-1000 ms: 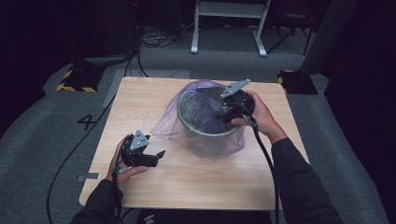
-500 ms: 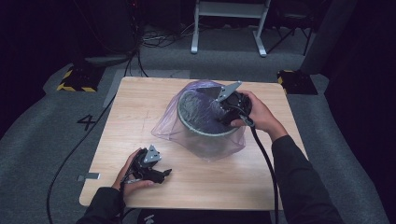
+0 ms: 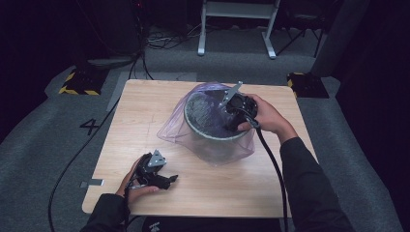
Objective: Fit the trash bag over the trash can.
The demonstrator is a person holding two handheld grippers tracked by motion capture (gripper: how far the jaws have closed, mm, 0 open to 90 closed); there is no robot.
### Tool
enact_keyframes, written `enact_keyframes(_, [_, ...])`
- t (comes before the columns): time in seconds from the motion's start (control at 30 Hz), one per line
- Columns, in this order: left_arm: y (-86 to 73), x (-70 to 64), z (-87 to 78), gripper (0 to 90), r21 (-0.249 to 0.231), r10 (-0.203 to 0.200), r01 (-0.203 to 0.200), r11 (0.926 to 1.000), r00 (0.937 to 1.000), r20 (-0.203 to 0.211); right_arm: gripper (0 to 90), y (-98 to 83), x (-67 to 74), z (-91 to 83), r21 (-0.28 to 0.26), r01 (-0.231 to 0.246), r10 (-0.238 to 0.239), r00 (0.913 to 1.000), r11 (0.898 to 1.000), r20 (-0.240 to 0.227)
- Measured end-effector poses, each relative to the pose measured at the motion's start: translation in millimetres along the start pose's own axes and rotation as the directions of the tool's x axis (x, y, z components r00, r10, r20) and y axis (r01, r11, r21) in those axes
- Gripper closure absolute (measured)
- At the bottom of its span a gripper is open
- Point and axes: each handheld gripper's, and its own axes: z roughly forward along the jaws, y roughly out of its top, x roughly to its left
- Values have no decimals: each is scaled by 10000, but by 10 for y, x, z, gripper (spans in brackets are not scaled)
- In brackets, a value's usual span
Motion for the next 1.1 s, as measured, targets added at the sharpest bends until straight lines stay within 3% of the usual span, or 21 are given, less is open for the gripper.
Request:
enact_keyframes(0.23, [0,1,0,145,2,12,-12,10000,10000,1,237,-22,9,-23,-456,-255,263,9995,9986,170])
enact_keyframes(0.43, [4,-3,5,145,-10,-31,31,10000,10000,-37,236,-72,9,-59,-1257,-647,684,9973,9899,254])
enact_keyframes(0.7, [5,-3,5,145,-12,-33,33,10000,10000,-44,235,-123,21,-98,-1898,-984,1087,9931,9769,443])
enact_keyframes(0.83, [5,-3,5,145,-11,-33,33,10000,10000,-43,236,-150,19,-124,-2292,-1330,1446,9889,9642,344])
enact_keyframes(1.0, [5,-3,5,145,-13,-33,33,10000,10000,-45,237,-180,19,-172,-2862,-1782,1921,9811,9414,212])
enact_keyframes(1.1, [5,-3,5,145,-10,-32,32,10000,10000,-46,233,-193,31,-199,-3151,-1837,1975,9802,9311,121])
